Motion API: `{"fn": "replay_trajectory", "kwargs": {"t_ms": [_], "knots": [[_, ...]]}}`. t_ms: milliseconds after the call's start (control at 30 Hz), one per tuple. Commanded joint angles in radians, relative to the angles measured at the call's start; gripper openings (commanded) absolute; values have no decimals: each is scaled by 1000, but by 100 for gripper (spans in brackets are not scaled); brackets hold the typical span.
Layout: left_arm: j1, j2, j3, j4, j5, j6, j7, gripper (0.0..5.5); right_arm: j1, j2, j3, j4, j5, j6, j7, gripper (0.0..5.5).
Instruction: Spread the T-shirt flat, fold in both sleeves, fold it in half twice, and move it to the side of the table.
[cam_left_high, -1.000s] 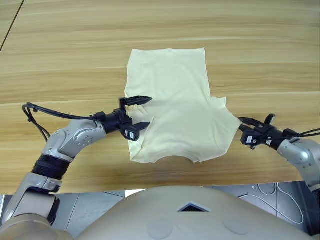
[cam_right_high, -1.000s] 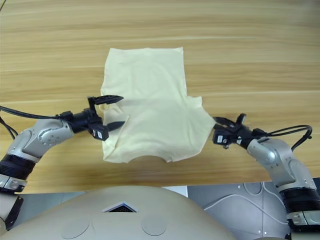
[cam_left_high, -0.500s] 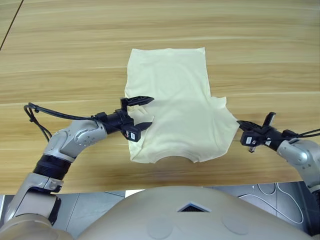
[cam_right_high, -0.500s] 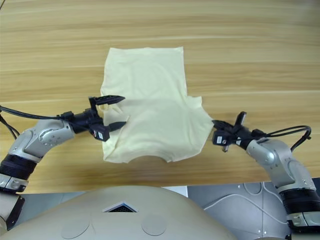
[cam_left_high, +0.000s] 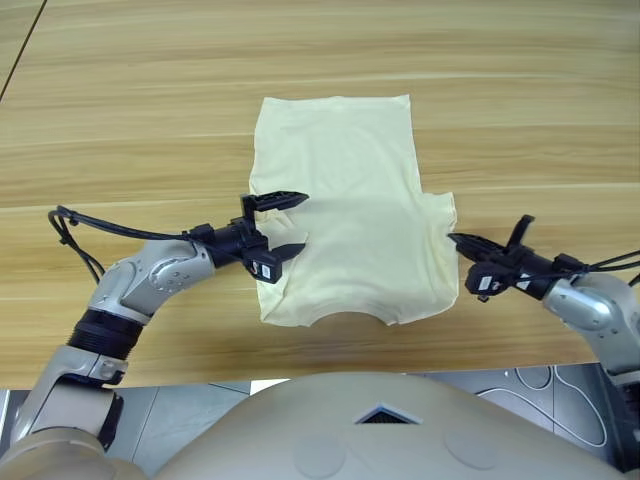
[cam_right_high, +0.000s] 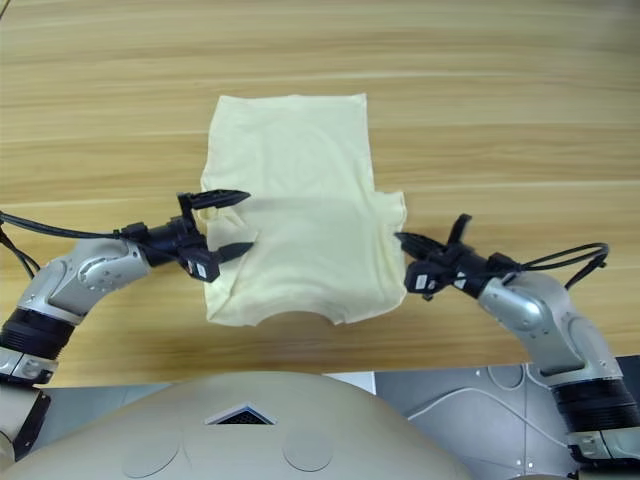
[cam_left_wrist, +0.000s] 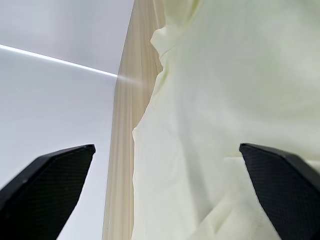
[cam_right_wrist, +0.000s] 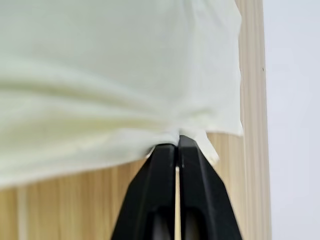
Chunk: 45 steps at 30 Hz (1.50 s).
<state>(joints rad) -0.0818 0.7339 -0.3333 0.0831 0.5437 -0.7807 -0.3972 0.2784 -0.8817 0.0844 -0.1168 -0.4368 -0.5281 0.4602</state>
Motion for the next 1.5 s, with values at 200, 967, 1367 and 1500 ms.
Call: {"fn": "replay_trajectory", "kwargs": {"t_ms": [200,967,1367,1500], "knots": [[-12,-5,9,11,-7,-3,7,540,-143,77,137,-6,-98,17,47,2],[-15,-20,8,0,-13,2,-5,540,-273,154,275,4,-110,44,131,2],[-13,-33,1,0,-26,7,-16,540,-271,172,315,17,-95,63,159,117],[-3,-35,-7,-16,-101,18,-55,540,-258,172,304,-8,-55,85,176,177]]}}
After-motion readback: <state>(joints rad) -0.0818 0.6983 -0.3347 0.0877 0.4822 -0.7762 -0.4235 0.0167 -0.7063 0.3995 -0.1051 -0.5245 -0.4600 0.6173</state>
